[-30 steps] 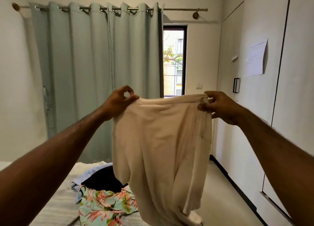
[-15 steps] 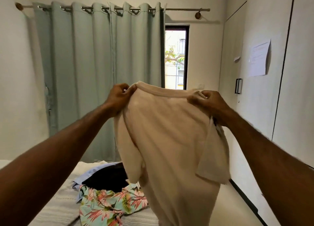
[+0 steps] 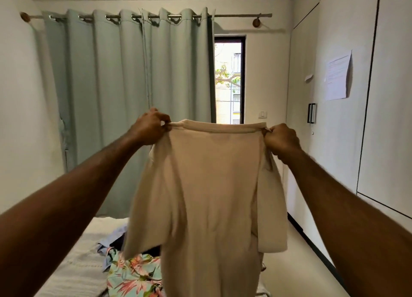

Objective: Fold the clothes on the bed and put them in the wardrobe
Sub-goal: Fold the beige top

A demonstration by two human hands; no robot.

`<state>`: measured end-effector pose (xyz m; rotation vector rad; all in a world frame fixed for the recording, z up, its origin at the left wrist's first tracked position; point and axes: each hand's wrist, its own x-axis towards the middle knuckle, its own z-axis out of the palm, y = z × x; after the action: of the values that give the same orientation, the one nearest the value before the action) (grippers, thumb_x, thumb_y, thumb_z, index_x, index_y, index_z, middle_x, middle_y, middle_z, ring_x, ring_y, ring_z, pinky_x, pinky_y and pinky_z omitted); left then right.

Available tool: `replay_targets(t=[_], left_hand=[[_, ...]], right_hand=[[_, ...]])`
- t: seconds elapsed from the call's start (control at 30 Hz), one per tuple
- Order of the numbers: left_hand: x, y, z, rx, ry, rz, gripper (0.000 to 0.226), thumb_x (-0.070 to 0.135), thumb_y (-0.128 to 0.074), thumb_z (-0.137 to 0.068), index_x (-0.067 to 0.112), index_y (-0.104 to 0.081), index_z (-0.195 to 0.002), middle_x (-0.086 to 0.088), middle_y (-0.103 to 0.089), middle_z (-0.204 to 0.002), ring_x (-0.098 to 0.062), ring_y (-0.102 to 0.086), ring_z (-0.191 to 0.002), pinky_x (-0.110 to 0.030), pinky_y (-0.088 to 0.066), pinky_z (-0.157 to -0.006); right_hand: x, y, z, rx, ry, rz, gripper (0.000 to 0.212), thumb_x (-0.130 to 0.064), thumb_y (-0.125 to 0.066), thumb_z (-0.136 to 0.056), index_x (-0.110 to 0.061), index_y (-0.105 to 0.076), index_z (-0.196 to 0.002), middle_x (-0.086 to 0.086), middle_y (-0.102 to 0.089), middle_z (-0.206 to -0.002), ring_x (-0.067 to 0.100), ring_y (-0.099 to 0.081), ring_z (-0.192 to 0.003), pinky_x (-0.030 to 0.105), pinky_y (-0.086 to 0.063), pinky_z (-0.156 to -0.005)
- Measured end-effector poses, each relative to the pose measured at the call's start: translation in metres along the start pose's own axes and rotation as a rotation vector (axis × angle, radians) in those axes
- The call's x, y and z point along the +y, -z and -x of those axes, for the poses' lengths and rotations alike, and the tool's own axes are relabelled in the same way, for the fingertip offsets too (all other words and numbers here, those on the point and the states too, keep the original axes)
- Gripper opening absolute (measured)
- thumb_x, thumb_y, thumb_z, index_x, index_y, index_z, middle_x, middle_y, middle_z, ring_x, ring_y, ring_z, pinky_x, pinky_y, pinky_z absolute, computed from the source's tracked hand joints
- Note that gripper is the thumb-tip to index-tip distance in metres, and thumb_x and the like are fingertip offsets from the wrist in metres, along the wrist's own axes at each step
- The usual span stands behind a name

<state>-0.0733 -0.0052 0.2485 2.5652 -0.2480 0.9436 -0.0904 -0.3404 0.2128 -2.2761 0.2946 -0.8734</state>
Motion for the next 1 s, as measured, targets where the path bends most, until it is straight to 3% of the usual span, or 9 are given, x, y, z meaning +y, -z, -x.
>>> replay_targets(t=[0.1,0.23,0.3,0.4,0.53,0.6,0.67,0.87,1.0], left_hand=[[0.01,-0.018,0.013,0.186,0.206,-0.073,0.023,0.022,-0.052,-0.097,0.025,-0.073,-0.108,-0.013,-0.067,-0.116,-0.04,-0.062,-0.108,-0.039,-0.047,-0.084],[0.002,-0.037,0.023,0.379,0.327,0.58,0.021,0.021,-0.052,-0.093,0.018,-0.067,-0.08,-0.012,-0.071,-0.081,-0.035,-0.071,-0.078,-0.047,-0.061,-0.073],[-0.001,-0.036,0.033,0.482,0.233,0.652,0.022,0.016,-0.052,-0.097,0.015,-0.067,-0.08,-0.008,-0.072,-0.077,-0.028,-0.071,-0.073,-0.045,-0.061,-0.071],[0.001,-0.029,0.049,0.508,0.048,0.591,0.024,0.009,-0.052,-0.1,0.015,-0.067,-0.117,0.002,-0.068,-0.104,-0.019,-0.065,-0.098,-0.034,-0.053,-0.088],[-0.009,-0.025,0.062,0.289,-0.102,0.499,0.068,0.033,-0.052,-0.104,0.027,-0.016,-0.161,-0.001,-0.032,-0.16,-0.014,-0.033,-0.141,-0.031,-0.028,-0.114],[-0.018,-0.022,0.068,0.323,-0.191,0.298,0.084,0.058,-0.043,-0.098,0.028,0.003,-0.162,-0.003,-0.006,-0.169,-0.015,0.003,-0.155,-0.037,-0.002,-0.122],[-0.02,-0.012,0.075,0.416,-0.234,0.152,0.089,0.067,-0.033,-0.094,0.024,0.007,-0.161,0.0,-0.004,-0.17,-0.014,0.015,-0.154,-0.042,0.014,-0.121],[-0.001,0.047,0.086,0.661,-0.212,-0.029,0.09,0.067,-0.032,-0.095,0.02,0.004,-0.162,-0.007,-0.009,-0.169,-0.029,0.006,-0.156,-0.055,0.012,-0.122],[0.006,0.088,0.084,0.738,-0.249,-0.099,0.091,0.066,-0.038,-0.095,0.019,0.003,-0.162,-0.006,-0.005,-0.169,-0.028,0.013,-0.155,-0.055,0.009,-0.123]], right_hand=[[-0.015,-0.018,0.005,-0.009,-0.112,-0.302,0.019,-0.017,-0.057,-0.098,-0.006,-0.07,-0.104,0.015,-0.071,-0.094,0.029,-0.068,-0.075,0.038,-0.06,-0.071],[-0.026,-0.022,0.028,0.266,0.114,-0.303,0.024,-0.02,-0.054,-0.103,-0.009,-0.073,-0.112,0.012,-0.075,-0.1,0.029,-0.072,-0.089,0.039,-0.059,-0.085],[-0.022,-0.019,0.039,0.384,0.308,-0.29,0.024,-0.02,-0.053,-0.104,-0.007,-0.073,-0.111,0.013,-0.075,-0.102,0.029,-0.07,-0.093,0.028,-0.053,-0.081],[-0.018,-0.017,0.045,0.458,0.533,-0.303,0.029,-0.02,-0.051,-0.104,-0.007,-0.067,-0.124,0.013,-0.072,-0.115,0.029,-0.067,-0.107,0.032,-0.053,-0.094],[-0.027,-0.013,0.054,0.419,0.564,-0.226,0.05,-0.031,-0.042,-0.103,-0.014,-0.044,-0.15,0.017,-0.064,-0.126,0.034,-0.056,-0.121,0.052,-0.046,-0.106],[-0.032,-0.01,0.064,0.441,0.609,-0.169,0.058,-0.037,-0.036,-0.103,-0.016,-0.03,-0.157,0.018,-0.06,-0.134,0.035,-0.052,-0.128,0.055,-0.038,-0.112],[-0.035,-0.004,0.073,0.516,0.677,-0.116,0.064,-0.03,-0.044,-0.102,-0.014,-0.023,-0.159,0.02,-0.056,-0.14,0.037,-0.05,-0.131,0.055,-0.03,-0.118],[-0.055,0.029,0.089,0.635,0.785,-0.108,0.067,-0.021,-0.049,-0.099,-0.013,-0.022,-0.16,0.019,-0.054,-0.144,0.035,-0.045,-0.138,0.046,-0.012,-0.124],[-0.078,0.055,0.091,0.68,0.82,-0.18,0.066,-0.018,-0.051,-0.097,-0.012,-0.026,-0.159,0.018,-0.055,-0.143,0.032,-0.045,-0.138,0.049,-0.016,-0.125]])
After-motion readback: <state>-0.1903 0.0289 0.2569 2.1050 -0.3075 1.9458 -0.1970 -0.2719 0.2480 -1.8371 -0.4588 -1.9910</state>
